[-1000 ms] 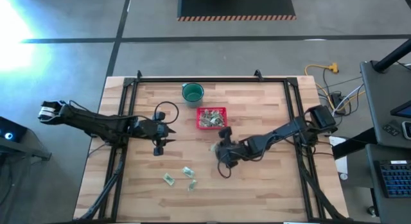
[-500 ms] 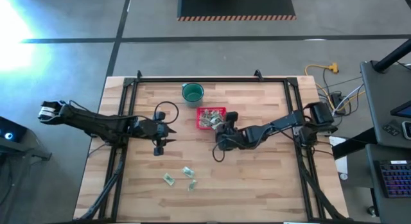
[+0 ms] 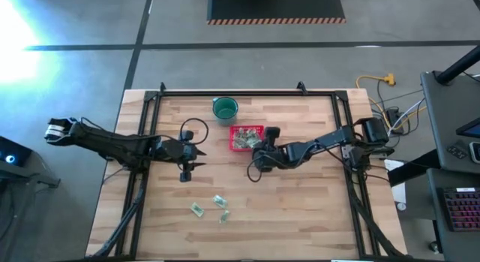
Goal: Pick and place items into bin
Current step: Put the light green stevia packet into the red bin
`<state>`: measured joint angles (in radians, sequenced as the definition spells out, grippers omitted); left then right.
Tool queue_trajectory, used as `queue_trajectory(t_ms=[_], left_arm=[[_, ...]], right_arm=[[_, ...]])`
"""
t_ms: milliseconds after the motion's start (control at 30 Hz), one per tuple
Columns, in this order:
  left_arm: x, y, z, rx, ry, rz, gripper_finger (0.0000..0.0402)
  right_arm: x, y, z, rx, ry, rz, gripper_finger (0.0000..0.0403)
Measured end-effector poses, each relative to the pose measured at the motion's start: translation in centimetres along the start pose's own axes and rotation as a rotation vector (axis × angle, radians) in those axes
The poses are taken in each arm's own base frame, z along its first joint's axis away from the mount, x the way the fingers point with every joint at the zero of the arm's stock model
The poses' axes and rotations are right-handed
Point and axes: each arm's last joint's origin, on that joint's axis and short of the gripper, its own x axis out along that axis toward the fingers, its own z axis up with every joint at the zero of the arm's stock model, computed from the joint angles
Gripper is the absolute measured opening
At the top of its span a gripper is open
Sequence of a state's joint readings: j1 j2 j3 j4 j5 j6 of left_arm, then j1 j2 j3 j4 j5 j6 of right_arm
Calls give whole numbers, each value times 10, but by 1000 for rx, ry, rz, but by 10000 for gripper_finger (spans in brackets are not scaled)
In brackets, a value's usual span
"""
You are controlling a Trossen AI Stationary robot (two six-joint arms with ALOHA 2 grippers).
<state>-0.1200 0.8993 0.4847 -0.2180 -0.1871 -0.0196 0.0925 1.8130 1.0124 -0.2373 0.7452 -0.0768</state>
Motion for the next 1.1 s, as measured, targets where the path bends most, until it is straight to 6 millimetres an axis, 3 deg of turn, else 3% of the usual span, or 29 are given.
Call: queue_trajectory(t_ms=[267,400,700,900,1100], left_arm=[[0,0,0,0,0,0,147],[0,0,0,0,0,0,147],[0,0,0,0,1,-1,147],[5,-5,-5,-34,40,-103,147],[21,-27,-18,-56,187,-231,147]], right_arm=[[-1,0,-2,-14,12,34,81],[-8,-6,-1,-21,9,-63,114],[-71,-19,9,37,-148,-78,124],[-109,-15,4,55,-206,155,114],[-128,-3,-4,-7,-215,342,105]])
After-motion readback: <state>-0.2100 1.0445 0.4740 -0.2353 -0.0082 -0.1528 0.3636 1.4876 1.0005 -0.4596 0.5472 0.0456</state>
